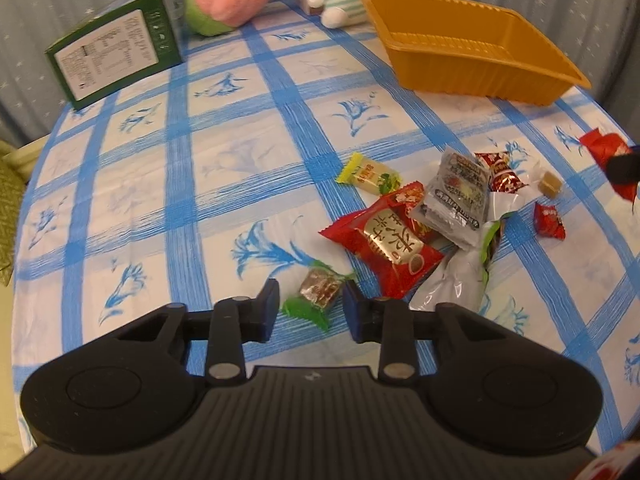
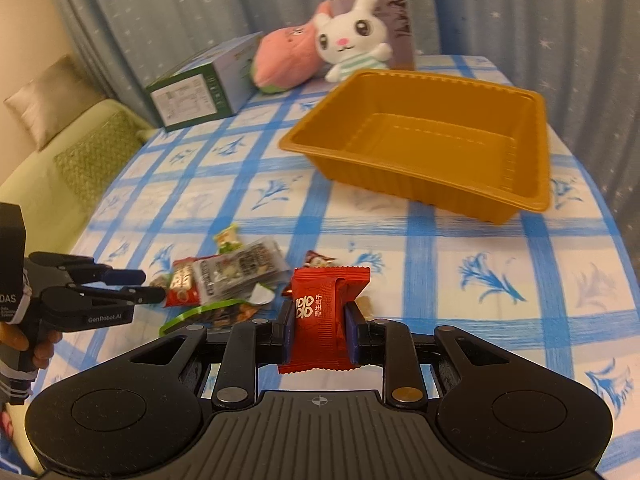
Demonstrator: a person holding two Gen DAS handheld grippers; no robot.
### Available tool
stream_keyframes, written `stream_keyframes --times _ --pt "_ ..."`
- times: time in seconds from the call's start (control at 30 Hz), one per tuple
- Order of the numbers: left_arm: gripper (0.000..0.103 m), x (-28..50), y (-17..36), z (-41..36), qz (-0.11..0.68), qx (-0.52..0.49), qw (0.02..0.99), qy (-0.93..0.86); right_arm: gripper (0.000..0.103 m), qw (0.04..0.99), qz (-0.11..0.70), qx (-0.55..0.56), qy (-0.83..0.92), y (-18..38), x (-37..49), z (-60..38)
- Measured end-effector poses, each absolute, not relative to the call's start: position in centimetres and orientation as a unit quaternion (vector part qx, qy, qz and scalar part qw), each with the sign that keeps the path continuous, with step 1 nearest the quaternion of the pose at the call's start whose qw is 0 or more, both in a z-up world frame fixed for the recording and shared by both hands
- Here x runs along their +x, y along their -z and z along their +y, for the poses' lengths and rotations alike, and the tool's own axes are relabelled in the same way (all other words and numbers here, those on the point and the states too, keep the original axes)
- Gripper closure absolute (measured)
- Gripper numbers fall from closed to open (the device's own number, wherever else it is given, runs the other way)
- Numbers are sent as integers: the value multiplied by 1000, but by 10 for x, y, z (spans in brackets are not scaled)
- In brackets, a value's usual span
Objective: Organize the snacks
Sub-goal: 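Grasp the small green-wrapped candy with the left gripper while the right lifts the red packet, then carry the red packet over the orange tray while the left carries the green candy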
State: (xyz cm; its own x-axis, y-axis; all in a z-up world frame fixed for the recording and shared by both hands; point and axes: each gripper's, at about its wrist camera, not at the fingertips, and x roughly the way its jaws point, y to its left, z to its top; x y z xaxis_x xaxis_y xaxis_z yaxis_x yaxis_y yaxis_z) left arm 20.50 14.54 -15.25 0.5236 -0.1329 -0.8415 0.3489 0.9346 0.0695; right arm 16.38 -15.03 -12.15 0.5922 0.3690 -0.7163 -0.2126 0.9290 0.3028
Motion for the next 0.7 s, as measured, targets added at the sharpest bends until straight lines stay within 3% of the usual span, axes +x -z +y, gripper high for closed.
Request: stream_keyframes --times 0.4,0.7 --pt "84 216 151 150 469 106 863 156 77 894 419 112 -115 119 162 -169" --pt "84 228 101 146 425 95 887 152 77 900 407 128 -92 109 172 -192"
